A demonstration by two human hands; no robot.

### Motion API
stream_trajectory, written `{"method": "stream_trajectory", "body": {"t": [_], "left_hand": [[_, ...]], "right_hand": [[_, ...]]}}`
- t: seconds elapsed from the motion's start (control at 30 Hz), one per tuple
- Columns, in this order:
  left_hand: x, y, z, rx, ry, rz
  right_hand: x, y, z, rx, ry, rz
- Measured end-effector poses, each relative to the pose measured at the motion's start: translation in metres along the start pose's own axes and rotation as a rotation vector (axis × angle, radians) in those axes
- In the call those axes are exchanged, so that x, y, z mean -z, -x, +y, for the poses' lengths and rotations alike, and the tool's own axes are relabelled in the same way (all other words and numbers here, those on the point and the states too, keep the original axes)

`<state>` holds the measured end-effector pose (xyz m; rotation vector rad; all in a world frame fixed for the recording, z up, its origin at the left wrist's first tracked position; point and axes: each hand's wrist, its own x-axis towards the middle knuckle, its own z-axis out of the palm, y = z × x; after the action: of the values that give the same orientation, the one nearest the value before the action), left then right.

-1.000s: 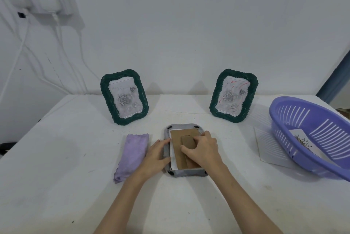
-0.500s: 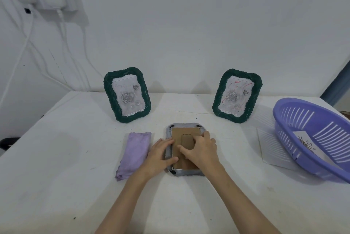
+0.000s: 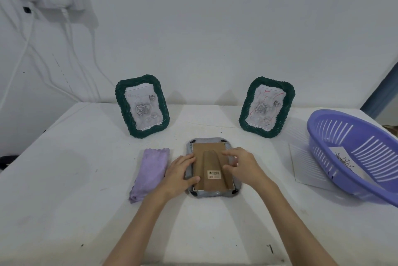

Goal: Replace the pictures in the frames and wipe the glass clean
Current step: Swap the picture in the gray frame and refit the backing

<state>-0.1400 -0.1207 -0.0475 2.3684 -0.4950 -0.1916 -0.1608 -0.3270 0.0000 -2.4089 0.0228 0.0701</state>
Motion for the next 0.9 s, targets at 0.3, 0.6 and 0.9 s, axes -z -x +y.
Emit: {"method": "stream_trajectory", "body": {"t": [0.3, 0.6, 0.9], "left_hand": [[-0.001, 0.001, -0.001, 0.006, 0.003, -0.024], [-0.001, 0.001, 0.007, 0.035, -0.105, -0.037], [-0.015, 0.009, 0.009, 0.047, -0.164, 0.054]], "right_hand": [[0.004, 0.011, 0.030, 0.111, -0.015, -0.120], [0.004, 0.015, 0.038, 0.154, 0.067, -0.138], [-0.001, 0.032, 0.050, 0.270, 0.082, -0.035]]}}
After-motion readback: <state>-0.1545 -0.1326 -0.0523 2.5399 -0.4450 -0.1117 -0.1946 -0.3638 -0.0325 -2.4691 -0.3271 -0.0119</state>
